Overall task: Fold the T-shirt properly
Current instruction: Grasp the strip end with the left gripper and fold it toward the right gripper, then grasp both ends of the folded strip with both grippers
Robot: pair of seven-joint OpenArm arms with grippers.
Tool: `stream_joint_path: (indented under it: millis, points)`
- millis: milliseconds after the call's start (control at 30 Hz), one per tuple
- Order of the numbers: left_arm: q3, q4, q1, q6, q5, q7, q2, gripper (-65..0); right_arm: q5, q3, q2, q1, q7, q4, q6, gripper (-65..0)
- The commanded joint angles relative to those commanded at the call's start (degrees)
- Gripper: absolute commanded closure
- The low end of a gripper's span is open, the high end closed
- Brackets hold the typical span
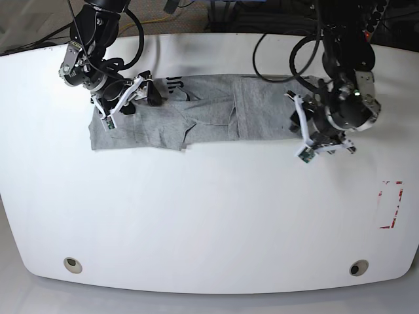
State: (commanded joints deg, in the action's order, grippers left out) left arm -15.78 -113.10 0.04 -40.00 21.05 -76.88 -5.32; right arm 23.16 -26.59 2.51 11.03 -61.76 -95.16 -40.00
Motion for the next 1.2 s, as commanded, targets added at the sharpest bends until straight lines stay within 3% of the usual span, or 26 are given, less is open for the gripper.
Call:
stream_joint_path:
  millis: [100,300,333,467,600,833,1033,1200]
  points:
    - [-5.10,2.81,0.09,0.00,1.85,0.00,-0.62,-23.7,0.00,0.00,-0.09,-0.62,0.00,0.00,0.00,-47.1]
    - [-5.45,5.98,2.46,0.00,2.29,0.00,-2.99,-23.1,0.00,-0.09,-0.09,-1.14,-0.35,-0.26,0.00,-47.1]
    - [-5.36,6.24,2.64,0.00,2.29,0.09,-2.99,-21.4,0.00,-0.09,-0.09,-1.23,-0.35,-0.44,0.00,-47.1]
    - [-3.87,9.49,3.25,0.00,1.93,0.26,-2.99,-4.4,0.09,-0.26,-0.09,-2.37,-3.34,-3.69,0.00,-47.9]
    - [-3.69,10.29,4.48,0.00,2.29,3.16,-2.37,-2.4,2.29,-0.79,-0.09,-3.78,-8.00,-9.05,0.00,-47.9]
    - [-3.69,10.29,5.19,0.00,1.85,3.69,-1.23,-2.4,13.01,-14.51,0.53,-9.32,-17.93,-12.22,0.00,-48.0]
    - [-3.69,11.87,5.19,0.00,1.85,3.69,-1.23,-2.8,13.63,-19.96,6.95,-11.78,-18.24,-7.03,0.00,-48.0]
    - [-3.60,15.12,5.10,0.00,1.85,3.78,-1.23,-2.8,13.80,-25.49,12.22,-15.12,-18.11,8.00,0.00,-48.0]
